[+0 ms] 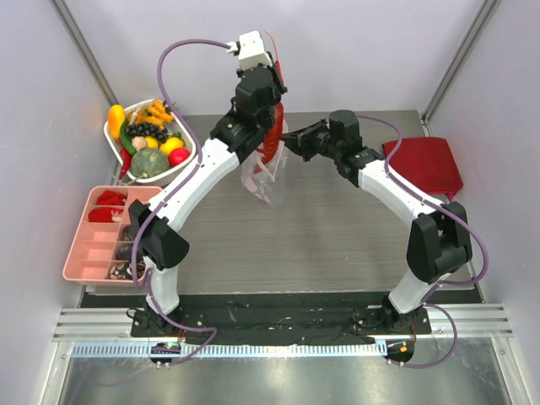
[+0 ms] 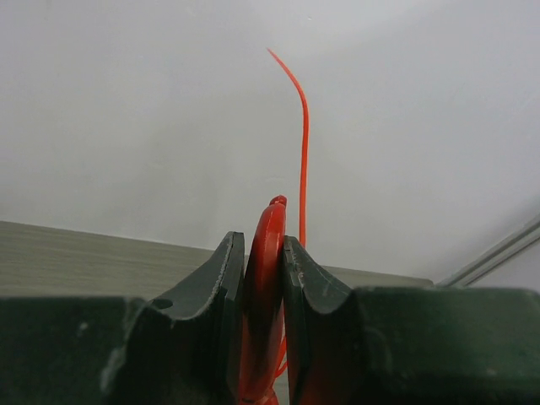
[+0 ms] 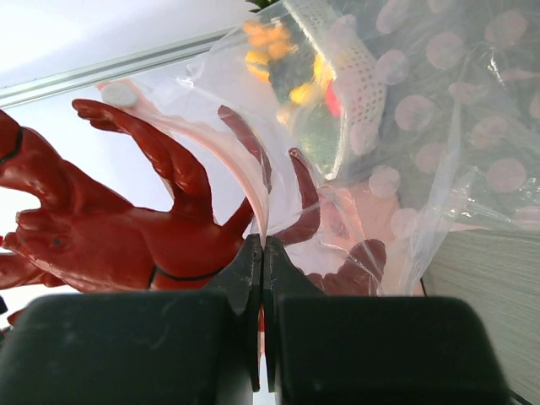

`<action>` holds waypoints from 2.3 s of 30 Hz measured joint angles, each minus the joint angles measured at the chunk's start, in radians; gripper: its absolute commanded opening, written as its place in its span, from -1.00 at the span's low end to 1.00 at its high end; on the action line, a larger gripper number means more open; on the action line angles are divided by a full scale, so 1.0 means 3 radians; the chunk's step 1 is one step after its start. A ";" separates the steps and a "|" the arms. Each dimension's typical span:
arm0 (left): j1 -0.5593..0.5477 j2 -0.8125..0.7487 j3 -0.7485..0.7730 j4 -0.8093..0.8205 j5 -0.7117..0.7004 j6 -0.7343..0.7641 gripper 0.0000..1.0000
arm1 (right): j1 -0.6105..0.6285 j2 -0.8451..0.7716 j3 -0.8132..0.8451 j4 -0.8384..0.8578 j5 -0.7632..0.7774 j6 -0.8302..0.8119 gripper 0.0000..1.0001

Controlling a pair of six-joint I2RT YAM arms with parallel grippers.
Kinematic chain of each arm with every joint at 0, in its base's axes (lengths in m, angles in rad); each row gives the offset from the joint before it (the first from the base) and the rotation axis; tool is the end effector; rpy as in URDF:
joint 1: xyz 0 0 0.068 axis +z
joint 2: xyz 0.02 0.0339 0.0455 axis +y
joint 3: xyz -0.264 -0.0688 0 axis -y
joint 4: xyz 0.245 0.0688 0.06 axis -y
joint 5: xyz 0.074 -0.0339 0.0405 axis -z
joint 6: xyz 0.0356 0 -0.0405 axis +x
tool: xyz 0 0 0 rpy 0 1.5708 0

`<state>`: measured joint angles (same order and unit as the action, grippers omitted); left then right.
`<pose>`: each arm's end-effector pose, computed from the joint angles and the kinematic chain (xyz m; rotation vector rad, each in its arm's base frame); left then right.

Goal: Place the food in the zip-top bag and seal the zipper
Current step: Place the fake lobster in the zipper food storage bag.

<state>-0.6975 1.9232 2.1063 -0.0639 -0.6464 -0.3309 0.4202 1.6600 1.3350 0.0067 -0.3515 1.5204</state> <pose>0.3532 -0.2680 0.4771 -0.2626 1.4629 -0.3652 0.3574 0.1731 0.3215 0.9171 2.0407 1.5471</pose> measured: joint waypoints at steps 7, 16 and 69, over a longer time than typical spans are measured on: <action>-0.0203 -0.0018 -0.0390 0.0506 -0.0318 0.0530 -1.00 | -0.0008 0.0000 0.0008 -0.0139 0.0005 0.0117 -0.98; -0.0313 -0.0028 -0.1375 0.1957 -0.0828 0.1584 -1.00 | -0.0022 -0.0001 0.0008 -0.0313 -0.0038 0.0242 -0.99; 0.1784 -0.2085 -0.2252 -0.1300 0.2286 -0.0360 0.87 | -0.0164 -0.0103 0.0052 0.0490 -0.0741 -0.0163 -0.98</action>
<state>-0.1623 1.2976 1.4307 -0.4538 0.0395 -0.4389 0.3710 1.6291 1.3506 0.1535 -0.5739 1.4715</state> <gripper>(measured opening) 0.953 0.021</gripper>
